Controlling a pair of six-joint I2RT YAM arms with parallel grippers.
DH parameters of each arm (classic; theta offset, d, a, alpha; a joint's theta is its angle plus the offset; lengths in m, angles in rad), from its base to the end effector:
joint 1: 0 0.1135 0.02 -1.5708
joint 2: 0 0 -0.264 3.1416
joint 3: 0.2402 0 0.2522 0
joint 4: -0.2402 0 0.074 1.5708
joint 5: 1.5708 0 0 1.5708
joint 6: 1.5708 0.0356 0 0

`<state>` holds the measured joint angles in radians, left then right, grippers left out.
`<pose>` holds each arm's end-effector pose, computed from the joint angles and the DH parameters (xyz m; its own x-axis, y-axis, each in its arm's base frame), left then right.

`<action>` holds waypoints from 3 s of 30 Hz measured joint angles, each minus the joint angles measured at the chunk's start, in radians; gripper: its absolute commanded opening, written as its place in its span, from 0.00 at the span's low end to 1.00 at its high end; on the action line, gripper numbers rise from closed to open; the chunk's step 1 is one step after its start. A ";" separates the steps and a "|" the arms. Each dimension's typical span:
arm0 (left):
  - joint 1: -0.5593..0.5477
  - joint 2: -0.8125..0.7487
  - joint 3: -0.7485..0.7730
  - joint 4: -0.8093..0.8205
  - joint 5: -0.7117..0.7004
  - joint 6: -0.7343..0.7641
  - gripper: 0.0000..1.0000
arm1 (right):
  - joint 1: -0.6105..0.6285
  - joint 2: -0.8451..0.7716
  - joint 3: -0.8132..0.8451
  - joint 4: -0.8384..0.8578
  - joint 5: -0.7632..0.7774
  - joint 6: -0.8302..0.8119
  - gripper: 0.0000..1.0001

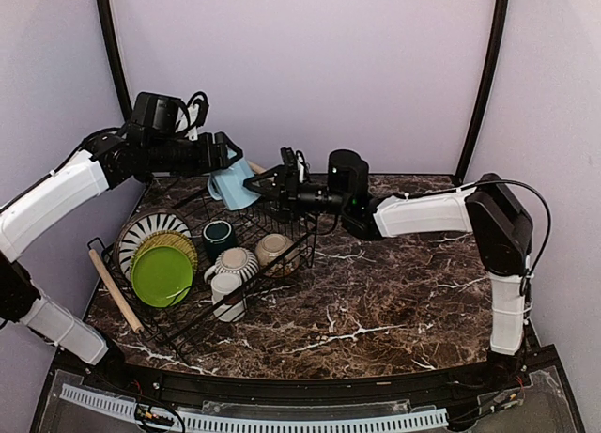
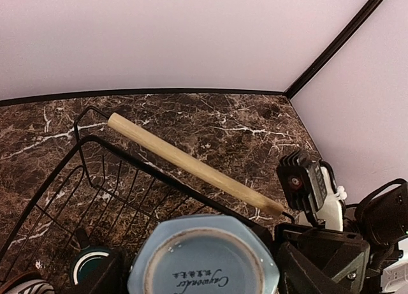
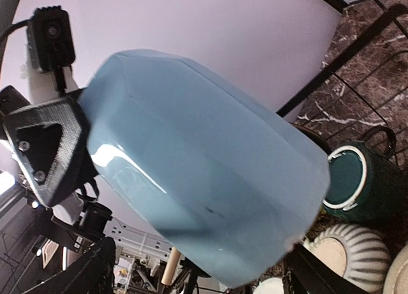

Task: Unload the mixed dishes from the dish rack
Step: Pass from the left arm to the right, then place the cup at the corner of the board.

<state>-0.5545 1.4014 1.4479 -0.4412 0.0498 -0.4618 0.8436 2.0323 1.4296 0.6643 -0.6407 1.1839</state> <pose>0.2699 -0.1692 0.4029 -0.5444 -0.1863 -0.8179 0.3601 0.8287 -0.4284 0.3003 0.3695 0.2668 -0.9065 0.0981 -0.4107 -0.4135 -0.0097 0.9104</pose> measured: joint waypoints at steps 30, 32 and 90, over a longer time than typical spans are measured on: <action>0.035 -0.203 -0.380 0.573 0.029 -0.280 0.13 | -0.016 0.142 0.169 0.547 -0.047 0.411 0.00; 0.042 -0.204 -0.394 0.604 0.032 -0.288 0.15 | -0.023 0.137 0.161 0.529 -0.062 0.410 0.00; 0.023 -0.185 -0.325 0.178 0.131 0.013 0.99 | -0.673 -0.099 0.369 -1.764 0.731 -1.183 0.00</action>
<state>-0.5312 1.2160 1.1229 -0.2630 0.1806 -0.4492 0.1707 1.9335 1.7988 -1.0992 0.0906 0.0013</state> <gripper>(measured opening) 0.989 0.051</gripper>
